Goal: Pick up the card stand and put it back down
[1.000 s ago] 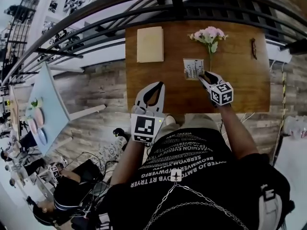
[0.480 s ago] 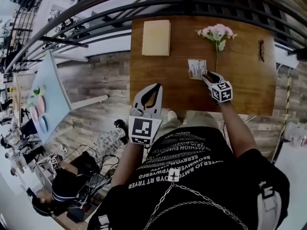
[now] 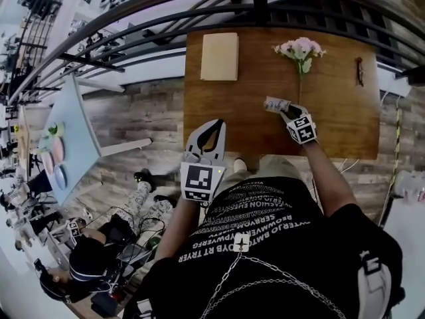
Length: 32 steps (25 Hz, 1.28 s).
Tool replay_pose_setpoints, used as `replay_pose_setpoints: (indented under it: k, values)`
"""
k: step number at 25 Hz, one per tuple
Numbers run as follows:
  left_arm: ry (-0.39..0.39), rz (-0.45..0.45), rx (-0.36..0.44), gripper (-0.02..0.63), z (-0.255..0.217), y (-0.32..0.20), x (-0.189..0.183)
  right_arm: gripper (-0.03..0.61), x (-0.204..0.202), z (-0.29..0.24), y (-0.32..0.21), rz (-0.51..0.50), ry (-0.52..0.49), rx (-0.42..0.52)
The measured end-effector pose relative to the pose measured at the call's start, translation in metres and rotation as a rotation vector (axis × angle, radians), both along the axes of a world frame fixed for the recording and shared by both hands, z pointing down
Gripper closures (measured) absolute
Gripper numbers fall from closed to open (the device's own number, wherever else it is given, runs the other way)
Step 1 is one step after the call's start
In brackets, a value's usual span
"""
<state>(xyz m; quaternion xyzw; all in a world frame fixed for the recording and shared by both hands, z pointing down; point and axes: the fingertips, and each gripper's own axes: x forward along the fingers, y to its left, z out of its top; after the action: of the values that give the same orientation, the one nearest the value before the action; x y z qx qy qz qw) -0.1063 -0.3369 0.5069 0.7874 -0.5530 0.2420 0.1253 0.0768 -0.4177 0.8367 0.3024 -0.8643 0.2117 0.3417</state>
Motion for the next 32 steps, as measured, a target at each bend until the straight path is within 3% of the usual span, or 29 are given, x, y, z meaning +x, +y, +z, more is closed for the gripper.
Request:
replay_pose_setpoints:
  k: [4, 10, 11, 15, 16, 19, 23, 32]
  values:
    - [0.004, 0.008, 0.032, 0.584, -0.013, 0.009, 0.001, 0.350, 0.008, -0.023, 0.003, 0.023, 0.010, 0.030]
    - [0.090, 0.033, 0.117, 0.586, -0.040, 0.030, -0.025, 0.346, 0.006, -0.095, 0.017, 0.104, 0.010, 0.140]
    - [0.114, 0.031, 0.132, 0.586, -0.046, 0.033, -0.029, 0.361, 0.007, -0.110, 0.019, 0.123, 0.008, 0.158]
    - [0.175, 0.026, 0.152, 0.586, -0.056, 0.049, -0.043, 0.547, -0.001, -0.188, 0.040, 0.167, -0.059, 0.253]
    - [0.187, 0.027, 0.156, 0.586, -0.058, 0.054, -0.046, 0.558, -0.006, -0.209, 0.046, 0.168, -0.087, 0.286]
    - [0.237, 0.037, 0.179, 0.586, -0.071, 0.066, -0.049, 0.563, -0.016, -0.268, 0.064, 0.169, -0.163, 0.388]
    - [0.244, 0.100, 0.224, 0.586, -0.095, 0.080, -0.045, 0.563, -0.022, -0.338, 0.088, 0.183, -0.210, 0.496]
    - [0.289, 0.221, 0.293, 0.584, -0.119, 0.108, -0.030, 0.565, -0.030, -0.416, 0.154, 0.167, -0.253, 0.540]
